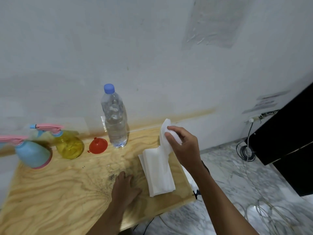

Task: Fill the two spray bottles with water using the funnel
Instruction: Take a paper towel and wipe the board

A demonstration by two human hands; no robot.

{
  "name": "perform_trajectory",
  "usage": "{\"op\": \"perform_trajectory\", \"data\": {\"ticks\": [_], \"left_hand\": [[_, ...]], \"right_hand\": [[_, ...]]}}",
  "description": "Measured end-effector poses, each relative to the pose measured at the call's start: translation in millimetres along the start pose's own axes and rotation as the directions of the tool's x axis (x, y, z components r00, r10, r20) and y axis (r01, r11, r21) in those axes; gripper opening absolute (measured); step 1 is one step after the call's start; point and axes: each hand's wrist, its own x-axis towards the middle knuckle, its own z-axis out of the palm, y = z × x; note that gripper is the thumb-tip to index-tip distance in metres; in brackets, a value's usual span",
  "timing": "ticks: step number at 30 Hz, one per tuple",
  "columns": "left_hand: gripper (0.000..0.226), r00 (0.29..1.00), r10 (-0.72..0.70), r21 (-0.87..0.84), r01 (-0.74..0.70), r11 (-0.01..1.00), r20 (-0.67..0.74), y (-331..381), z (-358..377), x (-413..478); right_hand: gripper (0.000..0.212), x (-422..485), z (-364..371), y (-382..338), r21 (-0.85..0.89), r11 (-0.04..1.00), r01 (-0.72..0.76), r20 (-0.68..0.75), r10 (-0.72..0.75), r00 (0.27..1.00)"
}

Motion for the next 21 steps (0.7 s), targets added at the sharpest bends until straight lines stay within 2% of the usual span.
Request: {"op": "perform_trajectory", "data": {"ticks": [3,5,6,7,8,9,11,13,16,19,21], "left_hand": [[0.063,1.0,0.018,-0.277,-0.023,0.961,-0.019,7,-23,4],[0.051,1.0,-0.006,-0.556,-0.012,0.831,-0.03,24,-53,-5],[0.044,1.0,-0.022,-0.71,0.032,0.704,0.023,34,-68,-14],[0.036,0.993,-0.019,-0.839,0.106,0.534,0.114,43,-81,-22],[0.034,0.978,0.033,-0.919,0.182,0.35,0.206,50,-93,-32],[0.037,0.96,0.109,-0.948,0.232,0.216,0.26,53,-103,-41],[0.044,0.942,0.22,-0.967,0.247,0.062,0.255,54,-115,-55],[0.043,0.965,0.186,-0.981,0.191,-0.021,0.184,50,-121,-61],[0.033,0.998,-0.005,-0.995,0.057,-0.085,0.057,37,-128,-67],[0.026,0.986,-0.168,-1.0,0.009,-0.019,0.012,14,-133,-74],[0.026,0.978,-0.208,-0.999,0.02,0.034,0.012,-3,-138,-81]], "right_hand": [[0.02,-8,10,-2,0.057,0.994,-0.097,0.063,0.093,0.994],[0.025,-13,19,-2,0.084,0.984,-0.159,0.131,0.147,0.98],[0.029,-17,24,-4,0.106,0.976,-0.191,0.174,0.171,0.97],[0.032,-20,30,-6,0.131,0.967,-0.218,0.218,0.186,0.958],[0.034,-24,36,-8,0.151,0.959,-0.241,0.256,0.198,0.946],[0.035,-28,42,-11,0.165,0.95,-0.266,0.289,0.212,0.934],[0.035,-35,55,-14,0.151,0.942,-0.3,0.322,0.24,0.916],[0.031,-42,67,-15,0.104,0.956,-0.276,0.333,0.228,0.915],[0.021,-53,85,-15,0.066,0.979,-0.194,0.359,0.158,0.92],[0.015,-64,102,-15,-0.035,0.997,-0.065,0.388,0.073,0.919],[0.015,-66,114,-12,-0.055,0.998,0.017,0.434,0.009,0.901]]}}
